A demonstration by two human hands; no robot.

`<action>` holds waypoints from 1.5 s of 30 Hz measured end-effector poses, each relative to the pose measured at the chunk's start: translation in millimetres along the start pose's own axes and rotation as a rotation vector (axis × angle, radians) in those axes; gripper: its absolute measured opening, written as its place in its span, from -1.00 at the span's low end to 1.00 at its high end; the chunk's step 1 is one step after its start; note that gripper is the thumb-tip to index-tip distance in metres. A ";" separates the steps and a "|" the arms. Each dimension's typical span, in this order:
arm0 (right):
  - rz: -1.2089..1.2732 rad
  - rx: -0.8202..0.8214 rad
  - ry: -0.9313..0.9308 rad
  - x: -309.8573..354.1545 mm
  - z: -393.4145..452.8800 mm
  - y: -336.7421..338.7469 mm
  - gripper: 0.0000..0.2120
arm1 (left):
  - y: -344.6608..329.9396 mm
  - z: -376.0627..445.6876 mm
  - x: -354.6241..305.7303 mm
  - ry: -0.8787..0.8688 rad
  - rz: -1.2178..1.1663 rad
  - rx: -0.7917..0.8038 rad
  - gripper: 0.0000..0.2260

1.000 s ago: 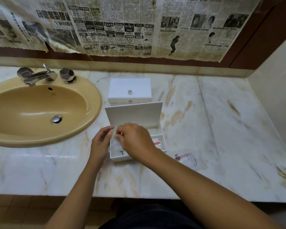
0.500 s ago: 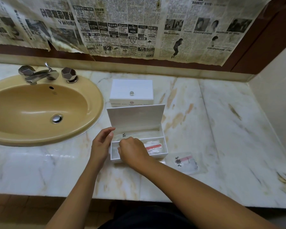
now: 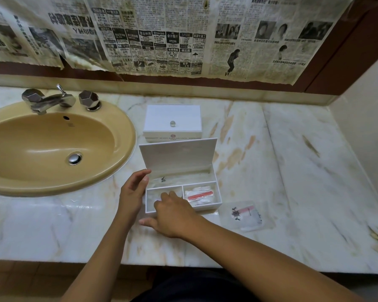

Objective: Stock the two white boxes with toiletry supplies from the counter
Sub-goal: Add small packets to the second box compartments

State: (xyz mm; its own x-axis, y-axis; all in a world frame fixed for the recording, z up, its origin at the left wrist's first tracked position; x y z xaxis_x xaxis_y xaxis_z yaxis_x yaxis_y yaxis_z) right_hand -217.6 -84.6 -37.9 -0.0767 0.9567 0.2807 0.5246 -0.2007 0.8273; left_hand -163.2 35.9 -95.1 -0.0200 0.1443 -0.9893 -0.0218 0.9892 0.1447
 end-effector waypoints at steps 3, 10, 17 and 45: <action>-0.017 0.010 0.004 -0.5 -0.3 -1.6 -0.33 | -0.3 -0.5 -1.6 0.002 0.004 0.001 -0.83; 0.120 -0.027 0.025 -7.8 -7.8 8.6 -0.48 | 1.5 -0.6 0.8 0.020 0.001 0.011 -0.83; 0.436 -0.375 -0.067 -52.0 -21.5 48.0 -0.74 | 0.8 0.0 3.3 0.052 -0.084 -0.001 -0.81; 0.073 -0.105 -0.563 -164.1 -24.7 2.4 -0.88 | 0.6 -0.7 1.3 0.070 -0.094 -0.011 -0.82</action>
State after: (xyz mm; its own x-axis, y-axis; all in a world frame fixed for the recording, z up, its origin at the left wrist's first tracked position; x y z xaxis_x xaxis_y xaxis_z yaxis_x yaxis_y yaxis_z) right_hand -224.7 -247.3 -70.0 0.4349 0.8985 0.0603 0.4227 -0.2628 0.8673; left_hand -163.9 36.7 -96.3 -0.0870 0.0481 -0.9950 -0.0375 0.9980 0.0515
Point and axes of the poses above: each hand's wrist, its own z-axis towards the middle knuckle, its own y-axis out of the back of the hand, x = y × z, the point moved 3 cm from there along z, towards the middle knuckle, and after that the axes turned 7 degrees about -y, right-handed, at the moved point
